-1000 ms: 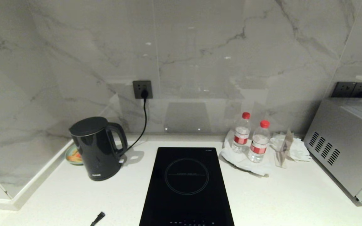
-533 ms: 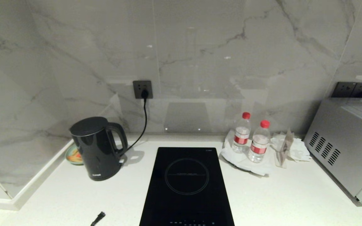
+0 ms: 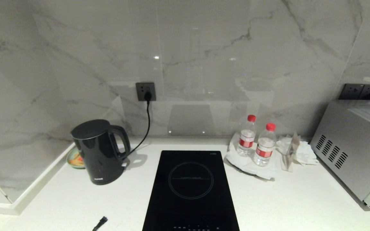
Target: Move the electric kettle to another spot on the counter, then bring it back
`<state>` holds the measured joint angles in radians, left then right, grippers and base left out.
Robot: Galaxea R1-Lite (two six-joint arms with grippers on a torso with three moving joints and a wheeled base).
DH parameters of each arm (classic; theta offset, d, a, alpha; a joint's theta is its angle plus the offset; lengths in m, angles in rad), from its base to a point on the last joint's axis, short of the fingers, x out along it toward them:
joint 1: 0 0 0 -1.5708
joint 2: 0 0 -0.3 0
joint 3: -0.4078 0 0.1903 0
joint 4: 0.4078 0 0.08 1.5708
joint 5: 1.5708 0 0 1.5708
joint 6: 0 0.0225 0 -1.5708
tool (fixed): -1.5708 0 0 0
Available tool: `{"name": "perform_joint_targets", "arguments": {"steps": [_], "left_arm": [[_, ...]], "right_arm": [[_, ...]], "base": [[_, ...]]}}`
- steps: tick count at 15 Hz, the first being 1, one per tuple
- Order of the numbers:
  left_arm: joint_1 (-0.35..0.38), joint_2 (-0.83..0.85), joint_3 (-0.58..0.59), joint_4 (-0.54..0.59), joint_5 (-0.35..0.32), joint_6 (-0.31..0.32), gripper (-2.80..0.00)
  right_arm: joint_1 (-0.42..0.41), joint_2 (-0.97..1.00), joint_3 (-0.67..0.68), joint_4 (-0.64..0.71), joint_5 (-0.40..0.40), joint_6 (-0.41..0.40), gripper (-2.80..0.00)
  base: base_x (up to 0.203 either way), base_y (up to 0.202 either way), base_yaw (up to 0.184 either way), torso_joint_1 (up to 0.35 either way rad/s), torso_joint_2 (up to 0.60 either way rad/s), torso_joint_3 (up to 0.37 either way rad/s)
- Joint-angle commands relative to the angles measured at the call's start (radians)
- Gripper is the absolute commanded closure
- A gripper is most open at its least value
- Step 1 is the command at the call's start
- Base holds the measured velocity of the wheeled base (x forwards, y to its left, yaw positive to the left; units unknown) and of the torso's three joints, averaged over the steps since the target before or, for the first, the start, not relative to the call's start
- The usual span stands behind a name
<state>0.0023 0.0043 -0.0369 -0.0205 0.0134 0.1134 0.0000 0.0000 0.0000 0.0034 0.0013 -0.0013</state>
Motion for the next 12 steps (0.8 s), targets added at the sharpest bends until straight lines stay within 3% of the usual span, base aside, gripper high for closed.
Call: {"name": "perform_joint_targets", "arguments": {"steps": [1, 2, 7, 12], "left_arm": [[-0.002, -0.004, 0.028, 0.030, -0.010, -0.015, 0.00], [-0.002, -0.004, 0.019, 0.080, -0.017, -0.032, 0.00], [-0.002, -0.004, 0.014, 0.077, -0.018, -0.051, 0.00], [-0.002, -0.004, 0.014, 0.076, -0.015, -0.058, 0.00]], "right_arm": [[0.000, 0.000, 0.000, 0.000, 0.000, 0.000, 0.00], [0.000, 0.002, 0.000, 0.000, 0.000, 0.000, 0.00], [0.000, 0.001, 0.000, 0.000, 0.000, 0.000, 0.00], [0.000, 0.000, 0.000, 0.000, 0.000, 0.000, 0.00]], "base": [[0.000, 0.000, 0.000, 0.000, 0.00, 0.000], [0.000, 0.000, 0.000, 0.000, 0.00, 0.000], [0.000, 0.000, 0.000, 0.000, 0.00, 0.000], [0.000, 0.000, 0.000, 0.004, 0.00, -0.144]]}}
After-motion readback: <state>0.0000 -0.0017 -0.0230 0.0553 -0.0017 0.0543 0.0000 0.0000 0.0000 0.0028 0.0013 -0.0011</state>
